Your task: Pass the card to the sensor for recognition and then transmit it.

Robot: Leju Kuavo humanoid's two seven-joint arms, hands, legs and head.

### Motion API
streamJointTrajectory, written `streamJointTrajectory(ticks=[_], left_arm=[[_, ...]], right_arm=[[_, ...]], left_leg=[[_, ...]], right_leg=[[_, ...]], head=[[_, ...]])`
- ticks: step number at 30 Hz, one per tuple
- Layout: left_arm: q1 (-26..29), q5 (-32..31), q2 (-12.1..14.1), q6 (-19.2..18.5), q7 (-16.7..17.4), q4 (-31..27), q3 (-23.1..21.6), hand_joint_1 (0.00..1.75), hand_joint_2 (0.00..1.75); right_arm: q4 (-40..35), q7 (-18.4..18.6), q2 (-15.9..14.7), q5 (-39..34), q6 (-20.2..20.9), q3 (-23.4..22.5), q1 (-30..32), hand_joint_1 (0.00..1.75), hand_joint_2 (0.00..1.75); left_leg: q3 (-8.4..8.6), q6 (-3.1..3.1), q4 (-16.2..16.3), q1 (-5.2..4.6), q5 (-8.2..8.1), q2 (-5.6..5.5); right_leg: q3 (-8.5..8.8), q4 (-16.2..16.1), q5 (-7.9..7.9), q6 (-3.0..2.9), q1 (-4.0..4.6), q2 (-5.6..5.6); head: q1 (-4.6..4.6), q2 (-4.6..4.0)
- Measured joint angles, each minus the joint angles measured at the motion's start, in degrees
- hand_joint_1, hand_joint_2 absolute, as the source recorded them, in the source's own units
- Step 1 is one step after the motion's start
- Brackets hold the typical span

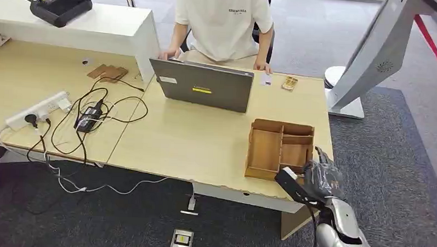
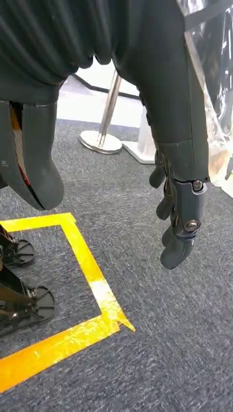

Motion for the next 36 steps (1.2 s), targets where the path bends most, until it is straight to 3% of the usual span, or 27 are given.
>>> streamJointTrajectory(ticks=[14, 15, 16, 17, 18, 36], left_arm=[[0.03, -1.57, 0.63, -0.70, 0.87, 0.00, -0.04, 0.00, 1.75], [0.02, -1.66, 0.70, -0.72, 0.90, 0.00, -0.09, 0.00, 1.75], [0.03, -1.73, 0.74, -0.74, 0.96, 0.00, -0.13, 0.00, 1.75], [0.03, -1.73, 0.79, -0.76, 0.98, 0.00, -0.15, 0.00, 1.75], [0.03, -1.75, 0.83, -0.76, 0.98, 0.00, -0.18, 0.00, 1.75], [0.04, -2.71, 1.16, -0.76, 1.48, 0.00, -0.28, 0.00, 1.75]], right_arm=[[0.00, -0.11, 0.00, 0.02, -1.11, -0.04, 0.15, 1.69, 1.75], [0.00, -0.11, 0.00, 0.02, -1.12, -0.07, 0.15, 1.59, 1.75], [0.00, -0.11, -0.02, 0.02, -1.14, -0.09, 0.16, 0.49, 1.75], [0.00, -0.11, -0.02, 0.02, -1.14, -0.13, 0.16, 0.16, 1.75], [0.00, -0.11, -0.02, 0.02, -1.16, -0.17, 0.16, 0.00, 1.75], [0.15, -0.11, 0.04, 0.09, -3.63, -1.38, -0.80, 0.00, 1.75]], left_leg=[[0.00, 0.00, 0.00, 0.00, 0.00, 0.00], [0.00, 0.00, 0.00, 0.00, 0.00, 0.00], [0.00, 0.00, 0.00, 0.00, 0.00, 0.00], [0.00, 0.00, 0.00, 0.00, 0.00, 0.00], [0.00, 0.00, 0.00, 0.00, 0.00, 0.00], [0.05, 0.00, 0.00, 0.00, 0.00, 0.00]], right_leg=[[0.00, 0.00, 0.00, 0.00, 0.00, 0.00], [-0.01, 0.00, 0.00, 0.00, 0.00, 0.00], [0.00, 0.00, 0.00, 0.00, 0.00, 0.00], [0.00, 0.00, 0.00, 0.00, 0.00, 0.00], [0.00, 0.00, 0.00, 0.00, 0.00, 0.00], [0.05, 0.00, 0.00, 0.00, 0.00, 0.00]], head=[[0.00, 0.00], [0.02, 0.00], [0.00, 0.00], [0.02, 0.00], [0.00, 0.00], [0.02, 0.00]])
